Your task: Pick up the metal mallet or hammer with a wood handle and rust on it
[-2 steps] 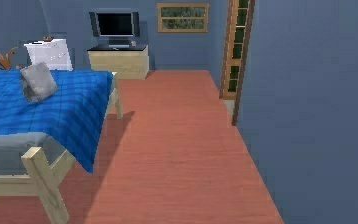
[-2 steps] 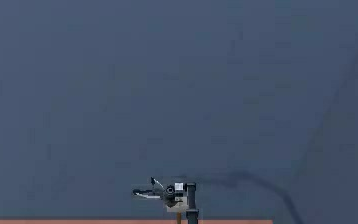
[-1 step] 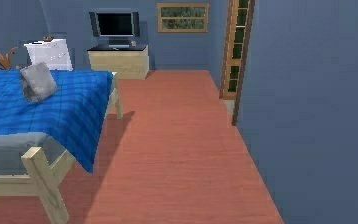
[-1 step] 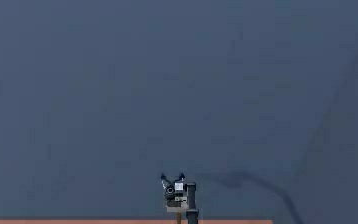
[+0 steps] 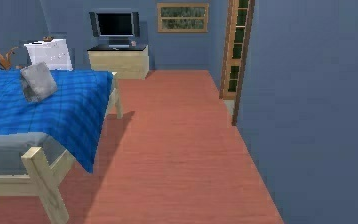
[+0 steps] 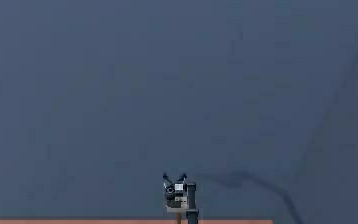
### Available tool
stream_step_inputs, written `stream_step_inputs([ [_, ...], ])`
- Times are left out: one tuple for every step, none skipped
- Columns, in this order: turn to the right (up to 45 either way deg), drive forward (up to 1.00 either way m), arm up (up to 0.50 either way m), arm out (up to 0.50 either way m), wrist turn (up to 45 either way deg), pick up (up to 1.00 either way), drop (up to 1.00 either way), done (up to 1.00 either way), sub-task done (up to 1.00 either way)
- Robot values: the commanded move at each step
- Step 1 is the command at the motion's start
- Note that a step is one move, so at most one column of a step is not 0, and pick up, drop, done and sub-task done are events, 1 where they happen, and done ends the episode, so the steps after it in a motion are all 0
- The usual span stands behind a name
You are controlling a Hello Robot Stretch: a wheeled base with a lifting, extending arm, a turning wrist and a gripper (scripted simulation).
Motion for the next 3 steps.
stream_step_inputs([
  [0.0,0.00,-0.30,0.00,0.0,0.00,0.00,0.00,0.00],
  [0.0,0.00,0.00,0.00,0.0,1.00,0.00,0.00,0.00],
  [0.0,0.00,0.10,0.00,0.0,0.00,0.00,0.00,0.00],
])
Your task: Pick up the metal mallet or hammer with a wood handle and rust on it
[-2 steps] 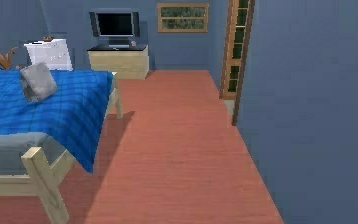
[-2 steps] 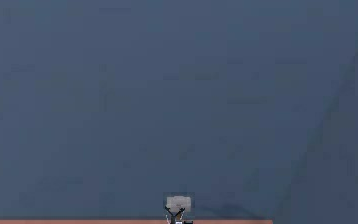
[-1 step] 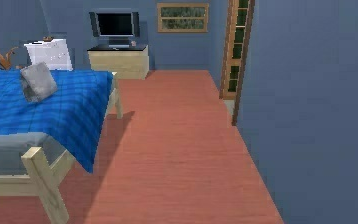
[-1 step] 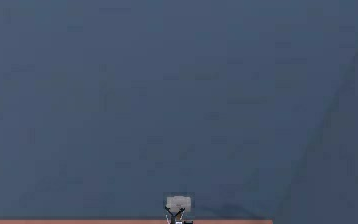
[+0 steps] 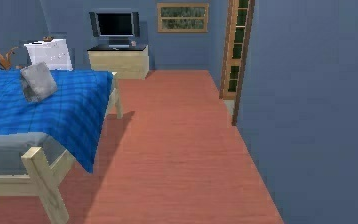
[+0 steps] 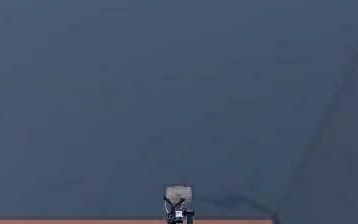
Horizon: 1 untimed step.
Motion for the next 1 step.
stream_step_inputs([
  [0.0,0.00,0.00,0.00,0.0,0.00,0.00,1.00,0.00],
])
